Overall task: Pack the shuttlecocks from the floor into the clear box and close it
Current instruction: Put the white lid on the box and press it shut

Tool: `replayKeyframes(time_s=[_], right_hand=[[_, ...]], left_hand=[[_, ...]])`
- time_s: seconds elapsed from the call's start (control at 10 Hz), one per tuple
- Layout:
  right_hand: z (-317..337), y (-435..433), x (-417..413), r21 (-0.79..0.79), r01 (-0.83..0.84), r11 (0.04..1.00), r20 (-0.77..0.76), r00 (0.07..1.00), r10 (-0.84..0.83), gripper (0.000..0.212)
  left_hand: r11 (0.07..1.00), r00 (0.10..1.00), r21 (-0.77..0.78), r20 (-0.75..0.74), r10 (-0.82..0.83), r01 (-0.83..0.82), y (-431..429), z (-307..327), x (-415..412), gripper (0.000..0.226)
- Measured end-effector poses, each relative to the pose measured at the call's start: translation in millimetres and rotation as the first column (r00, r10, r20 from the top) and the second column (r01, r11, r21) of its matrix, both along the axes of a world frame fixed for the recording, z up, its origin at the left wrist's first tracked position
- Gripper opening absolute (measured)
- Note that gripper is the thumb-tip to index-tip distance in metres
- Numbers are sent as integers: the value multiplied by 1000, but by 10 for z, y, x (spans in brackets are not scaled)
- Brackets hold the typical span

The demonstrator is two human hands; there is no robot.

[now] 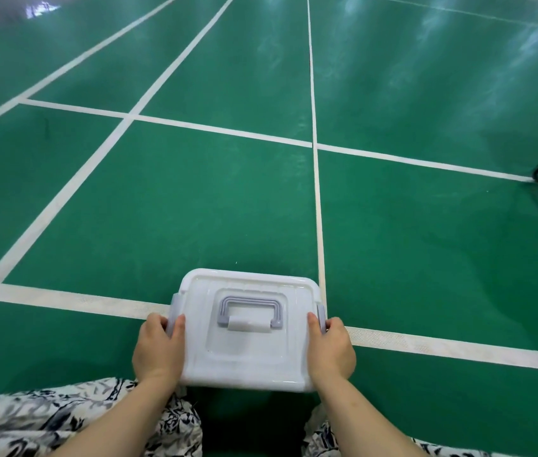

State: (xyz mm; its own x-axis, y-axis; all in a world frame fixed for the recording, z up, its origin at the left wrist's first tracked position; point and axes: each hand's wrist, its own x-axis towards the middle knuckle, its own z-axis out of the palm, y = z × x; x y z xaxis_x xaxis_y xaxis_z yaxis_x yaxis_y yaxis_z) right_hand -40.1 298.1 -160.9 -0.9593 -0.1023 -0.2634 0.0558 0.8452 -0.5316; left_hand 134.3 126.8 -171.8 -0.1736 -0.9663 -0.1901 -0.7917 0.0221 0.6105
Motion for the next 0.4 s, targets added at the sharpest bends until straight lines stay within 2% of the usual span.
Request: replayKeyframes(time_s=[0.2,0.3,0.4], right_hand=[[72,-12,5,61,-67,996,-16,998,68,38],[153,-34,-49,98,-153,983,85,986,145,32],[354,-20,-64,222,-253,942,140,964,226,32]], left_hand=[[997,997,-50,55,-54,57,11,65,-17,30],[997,993,-12,91,-76,77,-4,102,-10,28],[997,985,17,149,-83,82,91,290,-53,26]])
